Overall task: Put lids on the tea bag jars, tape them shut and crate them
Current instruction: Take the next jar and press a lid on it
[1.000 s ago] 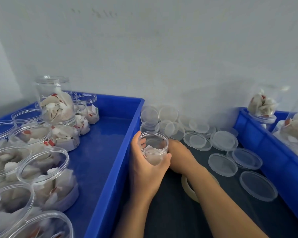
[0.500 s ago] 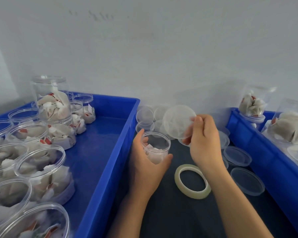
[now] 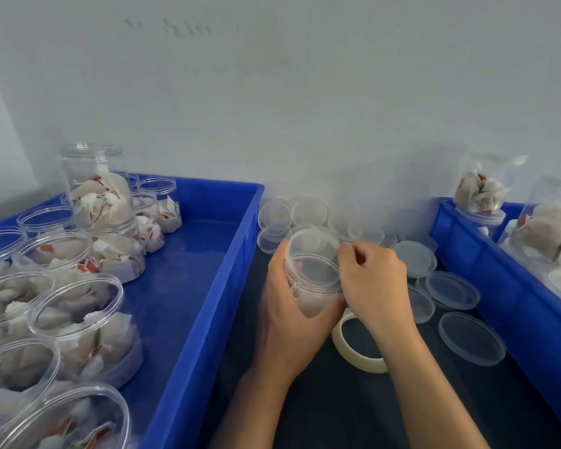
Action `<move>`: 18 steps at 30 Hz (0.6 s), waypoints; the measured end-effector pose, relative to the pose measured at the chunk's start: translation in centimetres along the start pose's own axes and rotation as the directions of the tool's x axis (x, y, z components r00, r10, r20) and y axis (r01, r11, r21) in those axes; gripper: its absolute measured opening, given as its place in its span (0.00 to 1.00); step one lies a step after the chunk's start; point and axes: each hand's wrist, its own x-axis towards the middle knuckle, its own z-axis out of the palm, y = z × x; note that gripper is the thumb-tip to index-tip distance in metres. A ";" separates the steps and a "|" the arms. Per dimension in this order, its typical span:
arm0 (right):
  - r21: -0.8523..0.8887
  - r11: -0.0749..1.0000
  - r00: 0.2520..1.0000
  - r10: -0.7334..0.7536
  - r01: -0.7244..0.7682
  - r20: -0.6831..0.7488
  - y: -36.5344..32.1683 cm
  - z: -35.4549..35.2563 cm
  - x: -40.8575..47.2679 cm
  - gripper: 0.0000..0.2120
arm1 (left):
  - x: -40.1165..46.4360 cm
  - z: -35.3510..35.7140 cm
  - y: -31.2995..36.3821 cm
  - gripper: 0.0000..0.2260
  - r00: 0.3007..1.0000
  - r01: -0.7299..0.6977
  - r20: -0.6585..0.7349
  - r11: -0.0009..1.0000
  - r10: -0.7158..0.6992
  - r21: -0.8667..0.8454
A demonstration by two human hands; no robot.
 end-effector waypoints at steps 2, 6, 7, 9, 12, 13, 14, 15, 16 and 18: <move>0.019 0.999 0.998 0.031 -0.032 0.050 0.1 0.0 -0.2 0.15 | -0.1 -0.1 0.1 0.49 1.000 -0.008 0.011 1.000 0.007 0.004; 0.039 0.997 0.995 0.062 -0.065 0.073 0.2 -0.1 0.0 0.13 | 0.0 -0.1 0.3 0.45 0.999 -0.006 0.032 1.000 0.007 -0.027; 0.063 0.996 0.995 0.057 -0.063 0.087 0.1 -0.1 -0.1 0.12 | 0.0 -0.1 0.2 0.44 0.999 -0.012 0.030 0.999 0.013 -0.032; 0.165 0.986 0.988 0.001 -0.027 0.156 -0.3 -0.2 -0.6 0.12 | 0.1 0.0 -0.1 0.41 1.000 -0.020 0.018 0.999 0.021 -0.048; 0.217 0.967 0.930 -0.200 0.136 0.309 -0.8 -0.2 -1.4 0.22 | 0.3 0.2 -0.3 0.43 1.000 0.009 0.005 0.999 -0.009 -0.053; 0.172 0.965 0.909 -0.246 0.197 0.336 -0.8 -0.2 -1.6 0.24 | 0.4 0.3 -0.3 0.43 1.000 0.014 -0.007 0.999 -0.015 -0.044; 0.114 0.963 0.901 -0.269 0.244 0.341 -0.8 -0.1 -1.8 0.25 | 0.5 0.4 -0.4 0.42 1.000 0.011 -0.023 0.999 -0.012 -0.041; 0.073 0.962 0.904 -0.271 0.262 0.329 -0.8 0.0 -1.9 0.26 | 0.5 0.5 -0.5 0.40 0.999 0.005 -0.036 0.999 -0.007 -0.049; 0.064 0.964 0.912 -0.264 0.257 0.313 -0.9 0.1 -2.0 0.26 | 0.5 0.6 -0.6 0.37 0.999 0.004 -0.042 0.998 -0.007 -0.058; 0.097 0.967 0.923 -0.253 0.235 0.291 -0.8 -0.1 -2.0 0.27 | 0.3 0.5 -1.0 0.35 0.999 0.019 -0.035 0.997 -0.022 -0.071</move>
